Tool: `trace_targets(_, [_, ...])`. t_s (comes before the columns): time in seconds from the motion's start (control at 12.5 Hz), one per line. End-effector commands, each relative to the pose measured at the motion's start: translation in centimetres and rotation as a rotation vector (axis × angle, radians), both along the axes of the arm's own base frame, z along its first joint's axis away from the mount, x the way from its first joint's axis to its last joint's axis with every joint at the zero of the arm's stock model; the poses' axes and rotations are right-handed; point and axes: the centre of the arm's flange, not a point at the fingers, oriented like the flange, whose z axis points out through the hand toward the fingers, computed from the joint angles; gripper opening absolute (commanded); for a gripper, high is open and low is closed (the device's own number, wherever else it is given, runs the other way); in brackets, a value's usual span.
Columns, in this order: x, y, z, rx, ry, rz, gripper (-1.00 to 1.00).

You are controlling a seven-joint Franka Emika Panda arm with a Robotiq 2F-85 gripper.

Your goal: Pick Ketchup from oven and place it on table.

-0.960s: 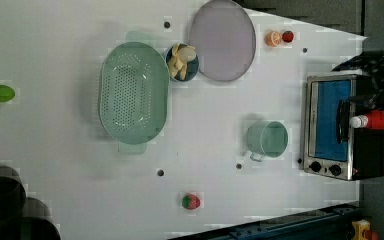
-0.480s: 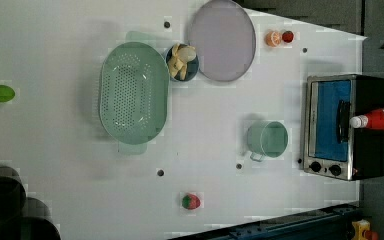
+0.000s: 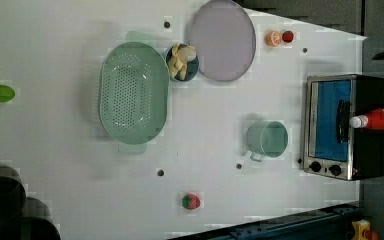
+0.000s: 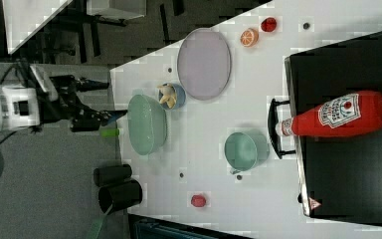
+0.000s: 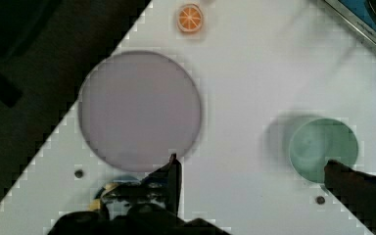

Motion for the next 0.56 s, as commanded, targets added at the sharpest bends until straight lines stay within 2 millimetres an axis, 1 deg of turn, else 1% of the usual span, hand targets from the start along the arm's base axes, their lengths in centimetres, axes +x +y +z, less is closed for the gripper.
trace_targets(0.08, [0.53, -1.38, 0.29, 0.001, -0.013, -0.043, 1.00])
trace_targets(0.56, [0.78, -1.34, -0.33, 0.000, -0.003, -0.043, 1.00])
